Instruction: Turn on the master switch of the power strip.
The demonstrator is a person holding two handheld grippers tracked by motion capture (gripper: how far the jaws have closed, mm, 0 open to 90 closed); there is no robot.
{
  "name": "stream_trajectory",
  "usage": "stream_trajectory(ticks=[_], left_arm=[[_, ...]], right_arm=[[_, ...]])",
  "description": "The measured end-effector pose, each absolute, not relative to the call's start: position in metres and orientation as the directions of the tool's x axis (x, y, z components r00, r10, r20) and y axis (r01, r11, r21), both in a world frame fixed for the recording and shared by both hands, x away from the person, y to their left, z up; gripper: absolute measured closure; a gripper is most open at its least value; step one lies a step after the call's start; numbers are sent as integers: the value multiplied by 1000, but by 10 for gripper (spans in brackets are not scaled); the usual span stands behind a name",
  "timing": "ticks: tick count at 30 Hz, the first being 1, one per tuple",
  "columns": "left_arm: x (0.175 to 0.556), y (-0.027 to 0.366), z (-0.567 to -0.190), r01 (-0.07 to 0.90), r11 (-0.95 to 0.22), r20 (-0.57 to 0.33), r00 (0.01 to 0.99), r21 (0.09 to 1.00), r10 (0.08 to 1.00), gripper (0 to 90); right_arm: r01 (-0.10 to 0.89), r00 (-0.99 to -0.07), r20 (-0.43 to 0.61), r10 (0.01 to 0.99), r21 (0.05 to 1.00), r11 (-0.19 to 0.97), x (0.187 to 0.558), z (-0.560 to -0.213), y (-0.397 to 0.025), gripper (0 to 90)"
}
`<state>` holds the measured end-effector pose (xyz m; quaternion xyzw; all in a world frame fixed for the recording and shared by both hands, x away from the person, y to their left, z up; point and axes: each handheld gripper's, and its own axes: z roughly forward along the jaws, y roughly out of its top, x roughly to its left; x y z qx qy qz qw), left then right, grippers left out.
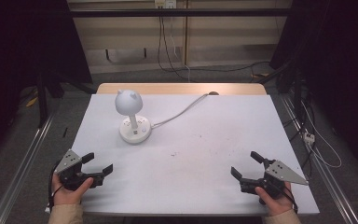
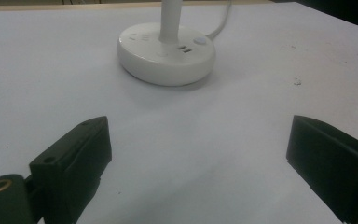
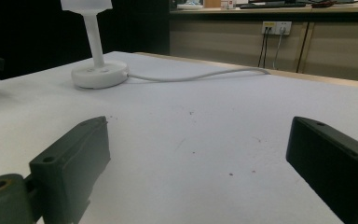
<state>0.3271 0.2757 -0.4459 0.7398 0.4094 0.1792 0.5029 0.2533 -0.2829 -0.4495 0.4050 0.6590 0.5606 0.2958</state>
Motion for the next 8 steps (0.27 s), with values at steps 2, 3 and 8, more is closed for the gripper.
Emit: stream_trajectory(ticks=[2,3,8], left_arm=[[328,274,-446,423,-161,-143,602,892,786,63],[328,274,-446,421,-162,-143,603,892,785,64],[330,270,-445,421,-170,-140,610,891,780,64]], right_arm=[[205,-497,64,865,978,46,253,-450,-283,55],[205,-495,66,866,978,43,252,-450,-284,55],[205,-492,65,868,978,43,252,-449,-285,56]])
